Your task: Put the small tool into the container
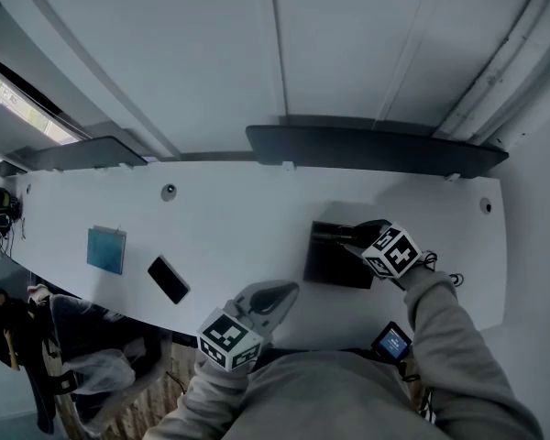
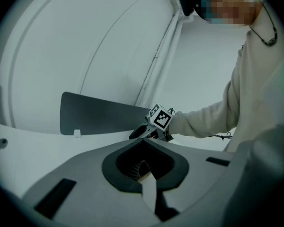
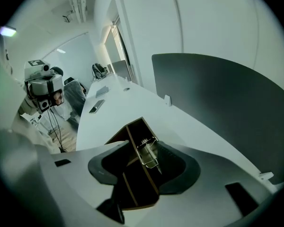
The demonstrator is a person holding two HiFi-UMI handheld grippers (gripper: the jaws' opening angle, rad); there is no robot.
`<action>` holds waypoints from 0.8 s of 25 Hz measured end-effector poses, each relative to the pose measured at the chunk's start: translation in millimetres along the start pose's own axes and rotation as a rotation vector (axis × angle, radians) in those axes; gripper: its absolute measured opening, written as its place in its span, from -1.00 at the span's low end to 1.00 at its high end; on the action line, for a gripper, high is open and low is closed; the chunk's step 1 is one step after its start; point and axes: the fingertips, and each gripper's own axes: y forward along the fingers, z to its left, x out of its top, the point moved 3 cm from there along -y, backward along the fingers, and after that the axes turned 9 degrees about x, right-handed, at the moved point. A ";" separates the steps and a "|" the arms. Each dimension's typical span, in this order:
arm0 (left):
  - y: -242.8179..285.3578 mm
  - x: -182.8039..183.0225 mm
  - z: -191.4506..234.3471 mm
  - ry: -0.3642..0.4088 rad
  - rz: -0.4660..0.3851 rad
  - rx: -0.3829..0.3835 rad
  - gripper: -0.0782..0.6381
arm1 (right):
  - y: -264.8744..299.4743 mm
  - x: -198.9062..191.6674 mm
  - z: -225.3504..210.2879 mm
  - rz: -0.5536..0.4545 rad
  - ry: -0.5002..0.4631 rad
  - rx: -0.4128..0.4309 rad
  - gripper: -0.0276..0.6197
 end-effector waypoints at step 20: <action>38.6 38.2 -10.5 0.103 0.014 -0.110 -0.78 | -59.2 6.8 16.1 -0.217 0.126 0.012 -0.85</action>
